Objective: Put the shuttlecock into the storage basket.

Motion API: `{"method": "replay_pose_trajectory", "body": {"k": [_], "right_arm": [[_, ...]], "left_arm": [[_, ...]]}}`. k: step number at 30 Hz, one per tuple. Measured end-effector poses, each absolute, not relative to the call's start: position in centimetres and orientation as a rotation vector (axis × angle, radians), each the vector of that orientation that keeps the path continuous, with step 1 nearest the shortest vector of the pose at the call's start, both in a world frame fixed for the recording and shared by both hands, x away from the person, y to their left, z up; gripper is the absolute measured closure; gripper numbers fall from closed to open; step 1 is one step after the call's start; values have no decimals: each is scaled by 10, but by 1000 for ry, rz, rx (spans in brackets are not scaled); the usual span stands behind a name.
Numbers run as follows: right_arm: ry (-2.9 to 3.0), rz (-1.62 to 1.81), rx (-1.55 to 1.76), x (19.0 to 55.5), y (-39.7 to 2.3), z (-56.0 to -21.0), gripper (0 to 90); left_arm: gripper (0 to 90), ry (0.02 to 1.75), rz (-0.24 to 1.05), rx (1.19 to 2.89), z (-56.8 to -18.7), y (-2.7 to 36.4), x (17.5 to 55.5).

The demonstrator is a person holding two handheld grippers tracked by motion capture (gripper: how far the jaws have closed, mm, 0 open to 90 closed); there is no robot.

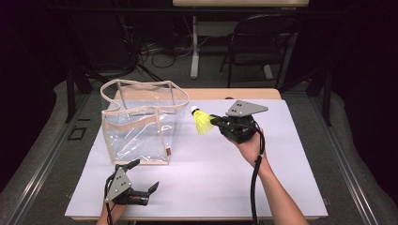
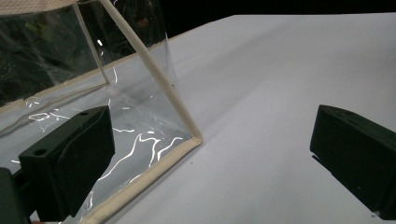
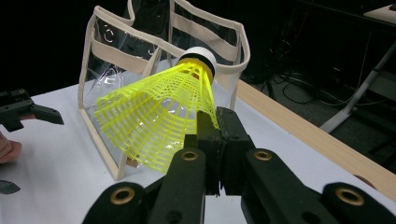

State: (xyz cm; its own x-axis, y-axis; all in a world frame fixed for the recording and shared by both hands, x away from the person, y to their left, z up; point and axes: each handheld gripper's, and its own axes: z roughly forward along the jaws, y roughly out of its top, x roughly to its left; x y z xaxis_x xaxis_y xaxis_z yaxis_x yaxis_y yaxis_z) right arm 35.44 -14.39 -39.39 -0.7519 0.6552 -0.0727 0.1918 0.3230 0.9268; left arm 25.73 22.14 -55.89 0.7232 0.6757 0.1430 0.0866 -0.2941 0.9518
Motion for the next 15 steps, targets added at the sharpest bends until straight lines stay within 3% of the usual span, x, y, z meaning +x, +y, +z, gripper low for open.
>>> {"method": "replay_pose_trajectory", "body": {"k": [15], "right_arm": [[2157,1424,747,364,-137,-385,891]], "left_arm": [[0,597,651,1803,-559,221,257]]}}
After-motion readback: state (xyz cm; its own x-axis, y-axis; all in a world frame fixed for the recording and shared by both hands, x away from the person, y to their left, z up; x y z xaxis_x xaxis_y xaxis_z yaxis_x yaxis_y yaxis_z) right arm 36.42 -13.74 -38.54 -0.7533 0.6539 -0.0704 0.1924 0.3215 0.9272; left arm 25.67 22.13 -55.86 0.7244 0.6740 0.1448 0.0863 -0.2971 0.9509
